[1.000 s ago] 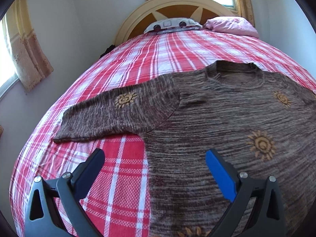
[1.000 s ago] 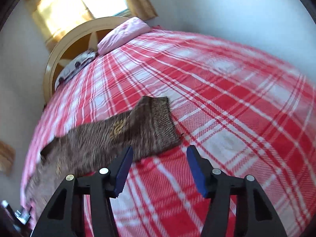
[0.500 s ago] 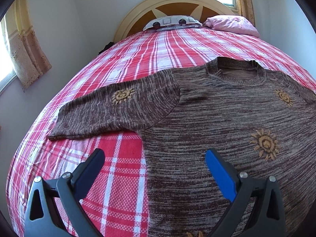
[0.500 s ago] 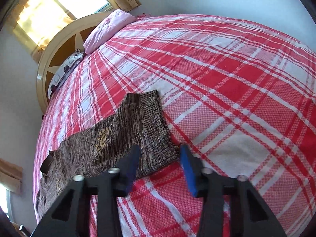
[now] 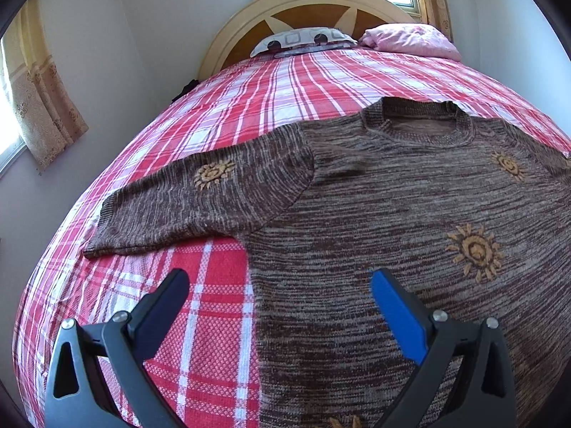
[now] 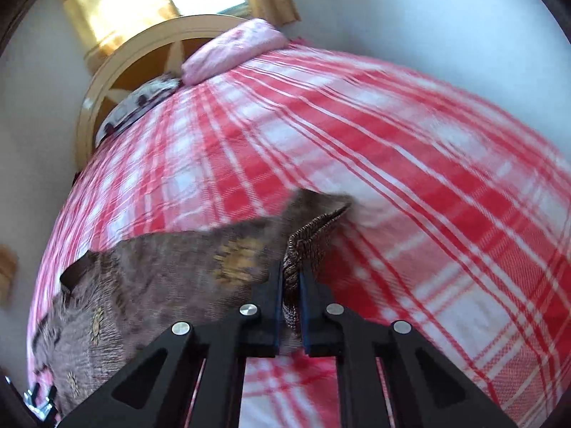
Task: Fold small clothes
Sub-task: 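Close the right gripper on the sleeve cuff and lift it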
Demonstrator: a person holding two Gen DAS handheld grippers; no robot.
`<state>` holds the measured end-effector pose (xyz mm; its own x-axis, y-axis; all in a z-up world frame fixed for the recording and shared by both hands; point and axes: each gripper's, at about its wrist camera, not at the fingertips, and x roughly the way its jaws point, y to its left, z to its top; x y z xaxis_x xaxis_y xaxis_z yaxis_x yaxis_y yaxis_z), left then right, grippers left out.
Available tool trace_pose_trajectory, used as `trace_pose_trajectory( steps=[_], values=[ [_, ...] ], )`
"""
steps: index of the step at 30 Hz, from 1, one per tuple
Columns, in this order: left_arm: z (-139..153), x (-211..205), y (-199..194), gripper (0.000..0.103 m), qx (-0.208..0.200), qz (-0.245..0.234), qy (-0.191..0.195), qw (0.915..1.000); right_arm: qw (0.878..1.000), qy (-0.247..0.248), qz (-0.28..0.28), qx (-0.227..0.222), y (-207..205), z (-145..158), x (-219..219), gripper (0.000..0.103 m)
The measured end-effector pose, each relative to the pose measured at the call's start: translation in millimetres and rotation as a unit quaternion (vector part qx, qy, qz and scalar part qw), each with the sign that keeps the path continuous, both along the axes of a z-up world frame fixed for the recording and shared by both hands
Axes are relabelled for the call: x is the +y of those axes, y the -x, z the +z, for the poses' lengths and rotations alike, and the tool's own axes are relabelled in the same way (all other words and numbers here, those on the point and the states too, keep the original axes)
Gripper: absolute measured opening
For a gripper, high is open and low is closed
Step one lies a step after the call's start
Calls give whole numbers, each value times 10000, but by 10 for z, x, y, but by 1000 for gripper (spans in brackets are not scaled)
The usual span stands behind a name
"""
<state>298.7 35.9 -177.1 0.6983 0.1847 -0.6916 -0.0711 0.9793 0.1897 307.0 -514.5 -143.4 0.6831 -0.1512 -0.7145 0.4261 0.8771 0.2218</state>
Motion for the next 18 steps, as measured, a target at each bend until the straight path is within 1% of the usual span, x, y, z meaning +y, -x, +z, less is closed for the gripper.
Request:
trace_pose_trajectory(
  steps=[4,7,9,13,16,18],
  values=[
    [-7,3,3,103,1,-24,25,10000,9972,463,578,-114,-178,170,467,7],
    [-17,8,-5,103,28,-31,57,10000,9903,815,1111,-164,-297,243,901,7],
    [-26,9,-8,103,43,-40,72,10000,9837,1026,1468,-158,-357,258,1182,7],
    [-36,1,-13,103,53,-63,81,9999,9599,1575,2319,-82,-417,193,1837,7],
    [-45,-6,-19,103,70,-78,73,9999,9328,1857,3087,73,-399,17,2339,8],
    [-46,-8,-18,103,74,-79,75,9999,9164,1891,3518,260,-383,-122,2555,8]
  ],
)
